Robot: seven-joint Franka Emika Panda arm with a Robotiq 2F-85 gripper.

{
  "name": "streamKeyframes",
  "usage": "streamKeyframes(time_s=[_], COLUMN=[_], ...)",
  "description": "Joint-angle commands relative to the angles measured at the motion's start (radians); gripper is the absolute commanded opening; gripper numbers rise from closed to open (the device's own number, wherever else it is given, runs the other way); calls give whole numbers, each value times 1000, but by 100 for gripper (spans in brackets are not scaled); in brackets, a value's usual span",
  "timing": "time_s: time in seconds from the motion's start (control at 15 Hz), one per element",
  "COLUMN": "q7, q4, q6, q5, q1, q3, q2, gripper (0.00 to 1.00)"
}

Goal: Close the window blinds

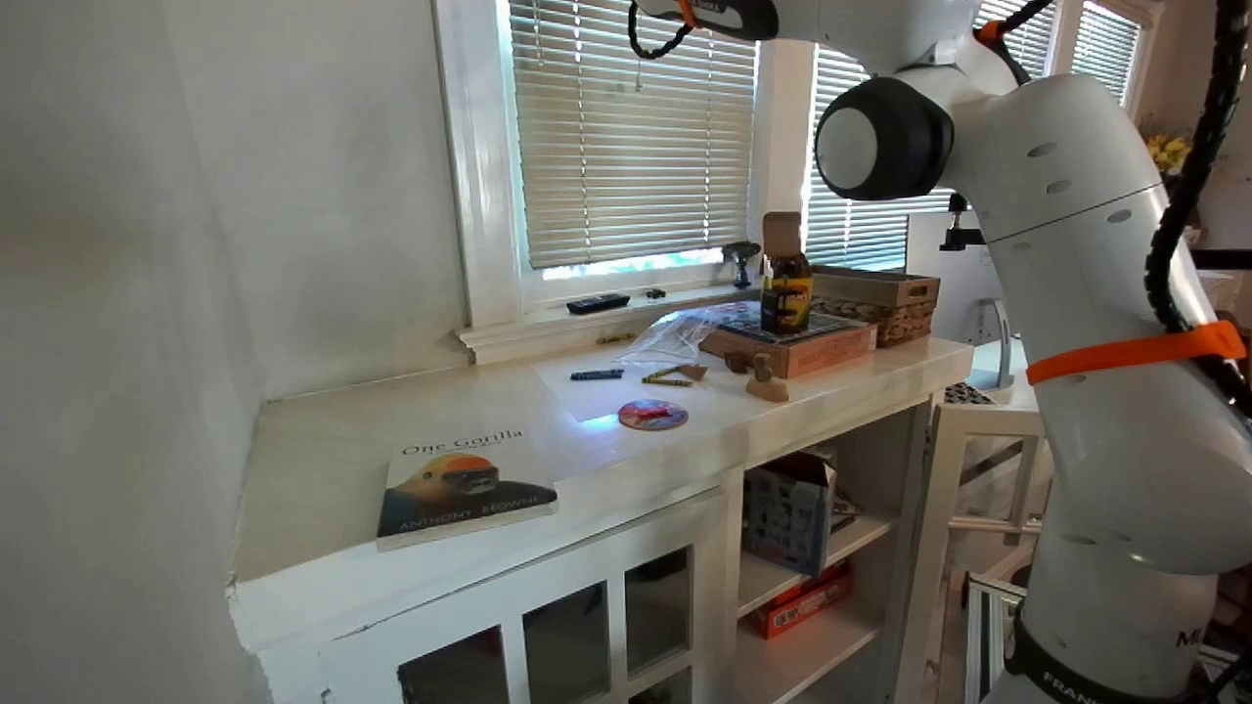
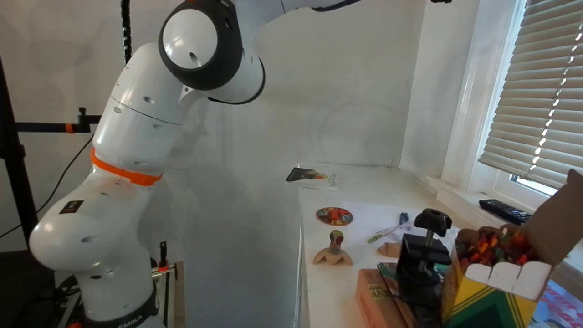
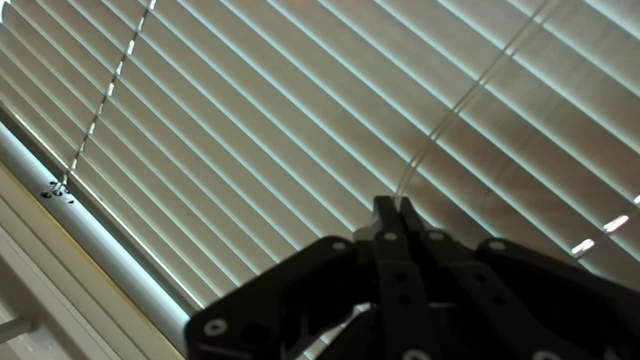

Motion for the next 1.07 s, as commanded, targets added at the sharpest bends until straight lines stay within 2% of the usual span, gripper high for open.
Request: streamKeyframes(time_s=[0.0, 0.07, 0.33, 0.67, 1.0], q7=[-38, -43, -127, -267, -369], q4=[-13, -19, -65, -95, -116], q6=[-140, -180, -355, -536, -716], q5=[24, 32, 117, 283, 457], q1=[11, 10, 1, -30, -78], q3=[16, 22, 84, 157, 199], q2=[-14, -20, -71, -135, -177], gripper=[30, 31, 62, 98, 100])
